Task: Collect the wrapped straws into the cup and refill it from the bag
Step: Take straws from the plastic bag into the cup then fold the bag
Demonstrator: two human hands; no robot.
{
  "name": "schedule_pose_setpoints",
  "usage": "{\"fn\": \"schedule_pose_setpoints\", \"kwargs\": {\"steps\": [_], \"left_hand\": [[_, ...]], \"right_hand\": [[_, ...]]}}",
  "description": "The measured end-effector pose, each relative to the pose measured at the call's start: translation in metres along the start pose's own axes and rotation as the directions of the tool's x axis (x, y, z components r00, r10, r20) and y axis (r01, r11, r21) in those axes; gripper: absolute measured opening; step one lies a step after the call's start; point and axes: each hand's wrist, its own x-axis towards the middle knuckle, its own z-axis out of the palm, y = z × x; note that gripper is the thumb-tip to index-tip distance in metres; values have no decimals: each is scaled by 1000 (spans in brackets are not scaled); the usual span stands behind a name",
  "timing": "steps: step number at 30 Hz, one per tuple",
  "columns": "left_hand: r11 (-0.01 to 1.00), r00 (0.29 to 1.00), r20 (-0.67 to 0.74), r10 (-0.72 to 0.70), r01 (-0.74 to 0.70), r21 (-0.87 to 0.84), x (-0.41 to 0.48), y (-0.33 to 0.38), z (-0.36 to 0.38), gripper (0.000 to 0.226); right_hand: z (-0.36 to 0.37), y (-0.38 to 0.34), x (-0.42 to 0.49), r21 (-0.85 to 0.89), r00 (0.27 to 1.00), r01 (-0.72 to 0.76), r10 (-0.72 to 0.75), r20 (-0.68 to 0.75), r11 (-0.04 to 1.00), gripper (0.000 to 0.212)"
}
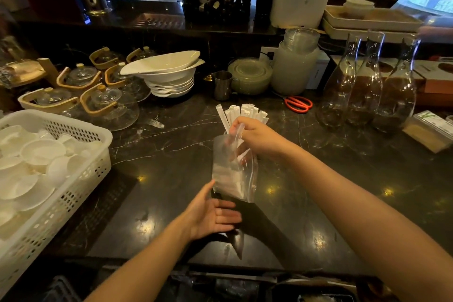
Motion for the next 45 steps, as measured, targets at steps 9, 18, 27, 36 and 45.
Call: {"fn": "schedule_pose_setpoints", "kwargs": {"steps": [9, 18, 27, 36, 45], "left_hand": [[739, 907, -49, 419, -372, -562, 1, 40, 7, 27], [745, 746, -102, 658, -665, -52, -26, 133, 19, 31], [598, 660, 57, 749, -711, 369, -10, 195, 63, 55], [527, 676, 119, 728, -661, 534, 19, 214, 72, 65], [387, 649, 187, 738, -634, 670, 34, 215, 70, 67]], "right_hand": [[-13, -6, -3, 261, 994, 109, -101, -43, 959, 16], [-60, 12, 0, 577, 977, 98, -190, 101, 810, 38], [-93, 9, 30, 255, 964, 78, -8, -265, 964, 57], [-91, 34, 47, 274, 952, 78, 10, -306, 959, 36], [-86, 43, 70, 192, 948, 146, -82, -308, 970, 31]]}}
